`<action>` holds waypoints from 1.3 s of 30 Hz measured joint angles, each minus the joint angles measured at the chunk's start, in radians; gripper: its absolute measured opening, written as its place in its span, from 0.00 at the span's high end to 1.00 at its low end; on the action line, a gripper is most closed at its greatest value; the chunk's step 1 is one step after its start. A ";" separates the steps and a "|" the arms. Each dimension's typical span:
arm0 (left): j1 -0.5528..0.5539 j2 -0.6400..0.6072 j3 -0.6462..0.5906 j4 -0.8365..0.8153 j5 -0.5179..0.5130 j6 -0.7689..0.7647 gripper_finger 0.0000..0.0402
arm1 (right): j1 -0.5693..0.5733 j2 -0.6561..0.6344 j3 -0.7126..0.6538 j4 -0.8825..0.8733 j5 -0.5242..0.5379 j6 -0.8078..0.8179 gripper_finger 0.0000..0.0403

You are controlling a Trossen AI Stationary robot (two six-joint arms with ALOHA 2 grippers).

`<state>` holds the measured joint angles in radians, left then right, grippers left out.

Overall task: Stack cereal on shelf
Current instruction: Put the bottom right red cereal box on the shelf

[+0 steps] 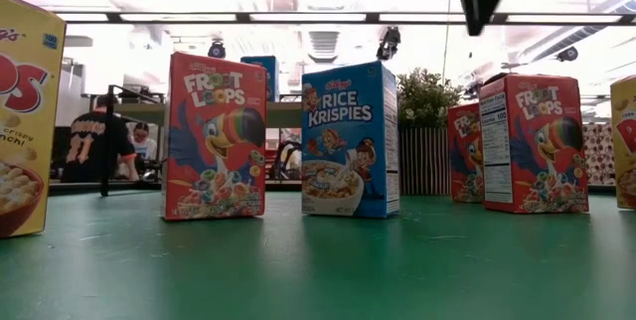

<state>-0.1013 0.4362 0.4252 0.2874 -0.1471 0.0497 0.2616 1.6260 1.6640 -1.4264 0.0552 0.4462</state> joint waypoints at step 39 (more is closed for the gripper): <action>0.000 0.035 0.000 0.016 0.000 -0.007 1.00 | 0.053 -0.354 -0.643 0.512 0.059 0.006 0.53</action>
<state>-0.1009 0.4717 0.4252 0.3035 -0.1471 0.0425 0.3141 1.2717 1.0215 -0.9142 0.1139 0.4526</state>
